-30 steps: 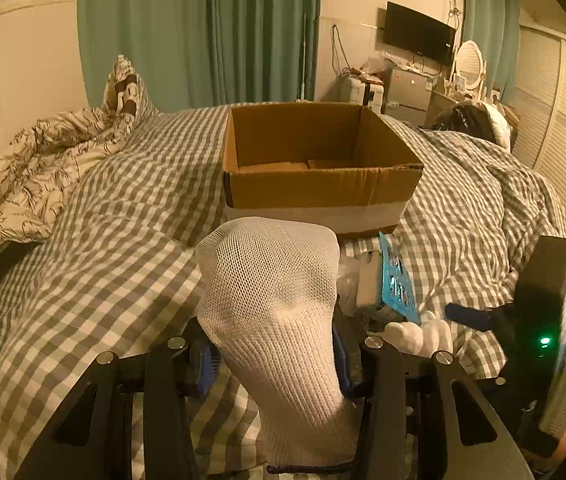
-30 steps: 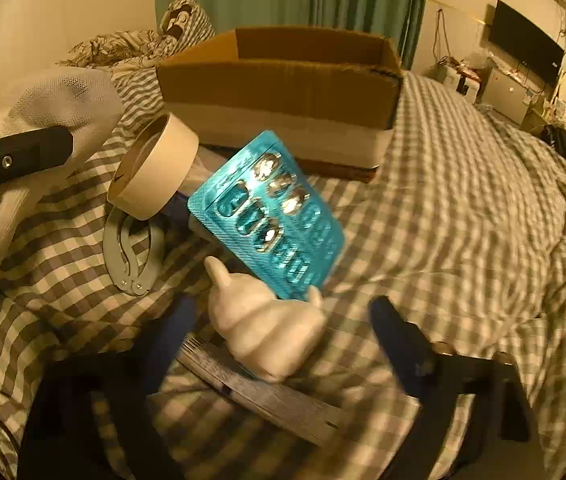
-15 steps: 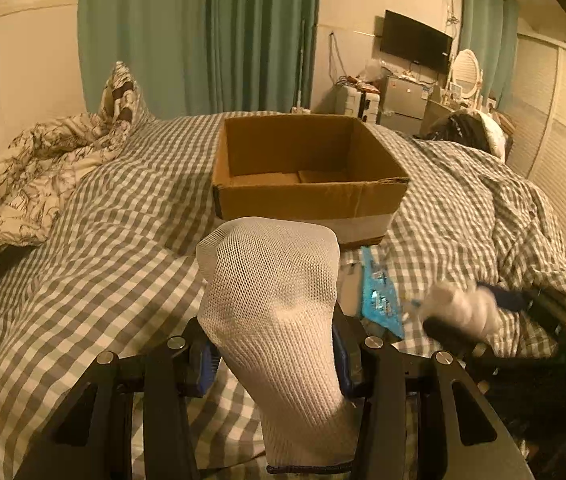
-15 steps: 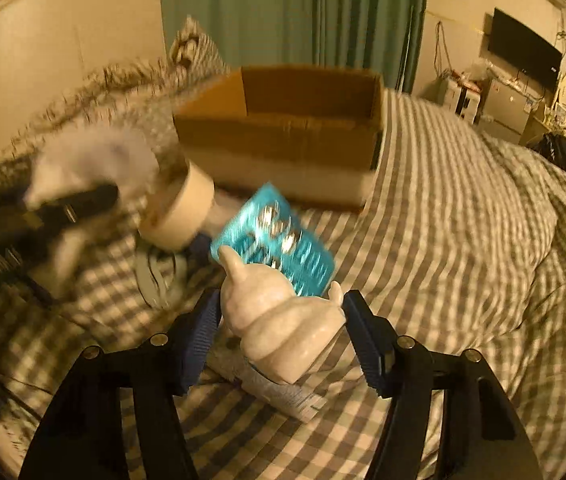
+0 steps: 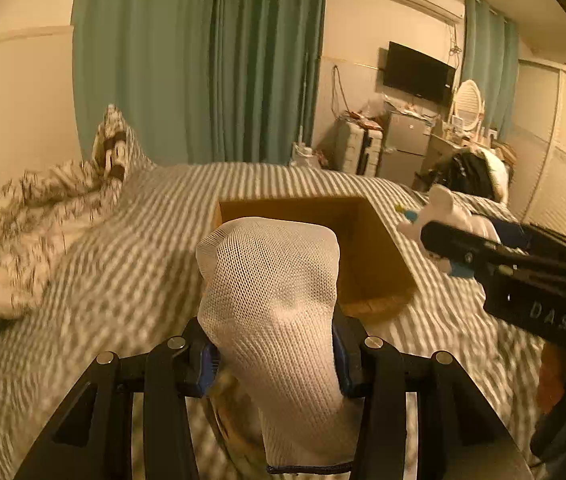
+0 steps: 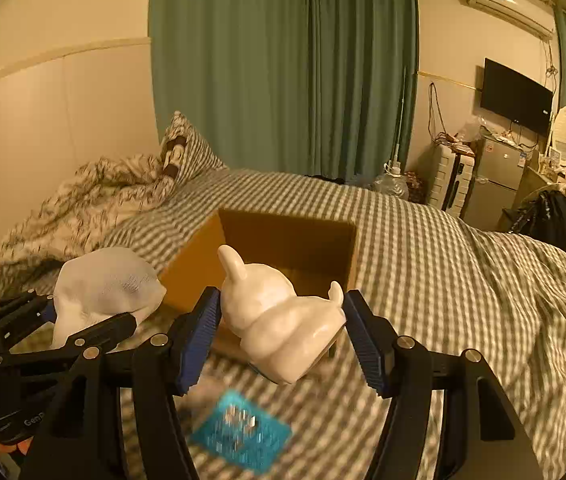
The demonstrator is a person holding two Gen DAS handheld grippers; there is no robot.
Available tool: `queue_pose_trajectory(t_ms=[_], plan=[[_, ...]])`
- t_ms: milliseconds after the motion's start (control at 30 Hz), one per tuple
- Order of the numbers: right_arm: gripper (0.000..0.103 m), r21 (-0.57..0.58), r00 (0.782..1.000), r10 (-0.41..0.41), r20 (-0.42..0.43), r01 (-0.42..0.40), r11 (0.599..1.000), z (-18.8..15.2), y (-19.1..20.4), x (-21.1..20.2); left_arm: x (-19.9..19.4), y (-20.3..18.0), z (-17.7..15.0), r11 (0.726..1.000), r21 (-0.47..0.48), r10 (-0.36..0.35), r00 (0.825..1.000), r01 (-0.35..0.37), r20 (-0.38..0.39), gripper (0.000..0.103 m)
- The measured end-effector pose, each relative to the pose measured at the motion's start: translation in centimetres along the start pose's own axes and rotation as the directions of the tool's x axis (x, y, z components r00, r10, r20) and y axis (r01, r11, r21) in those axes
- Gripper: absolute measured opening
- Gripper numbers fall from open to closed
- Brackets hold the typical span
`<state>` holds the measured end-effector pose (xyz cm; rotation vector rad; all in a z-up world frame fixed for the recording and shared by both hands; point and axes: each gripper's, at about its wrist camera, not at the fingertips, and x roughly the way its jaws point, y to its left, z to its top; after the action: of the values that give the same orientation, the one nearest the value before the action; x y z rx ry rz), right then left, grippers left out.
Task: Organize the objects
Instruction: 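Grasp the white sock with the left tool while the right grasps the figurine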
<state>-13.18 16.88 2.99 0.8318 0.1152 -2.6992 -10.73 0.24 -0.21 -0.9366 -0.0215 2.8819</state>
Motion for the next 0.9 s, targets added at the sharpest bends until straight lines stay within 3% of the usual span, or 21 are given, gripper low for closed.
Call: queue_pose_trajectory(t_ms=[200,400,500,667,700,767,900], plan=[[0.062,0.056,0.999,0.012,-0.039,-0.01,0.998,2.7,-2.1,6.0,7.5,1.2,3.2,0.999,-0.013,-0.038,0.998,0.038,-0.057,0.046],[0.062,0.07,0.996,0.036,-0.086,-0.03,0.997,2.7,-3.2,10.8,12.8,2.6,2.7,0.997,-0.049,-0.067,0.992,0.062,-0.106,0.049],[0.063,0.059,0.995,0.037,-0.096,-0.031,0.998,1.8,-3.0,11.9,14.2,2.8,2.5,0.999,-0.035,-0.044,0.992,0.04,-0.116,0.052],[0.064,0.06,0.997,0.018,-0.071,-0.013,0.998,1.4,-3.2,11.6,14.0,2.3,2.5,0.999,-0.016,-0.05,0.992,0.049,-0.117,0.062],[0.066,0.066,0.998,0.014,-0.057,-0.01,0.998,1.5,-3.4,11.1,13.7,2.2,2.6,0.999,-0.008,-0.048,0.992,0.048,-0.117,0.062],[0.08,0.077,0.999,0.011,-0.039,-0.008,0.997,1.8,-3.5,10.0,12.9,1.7,2.9,0.999,0.022,-0.034,0.993,0.037,-0.114,0.062],[0.083,0.089,1.0,-0.001,-0.004,0.002,0.996,2.6,-3.8,6.7,10.2,0.9,3.3,0.998,0.061,0.008,0.995,-0.002,-0.097,0.064]])
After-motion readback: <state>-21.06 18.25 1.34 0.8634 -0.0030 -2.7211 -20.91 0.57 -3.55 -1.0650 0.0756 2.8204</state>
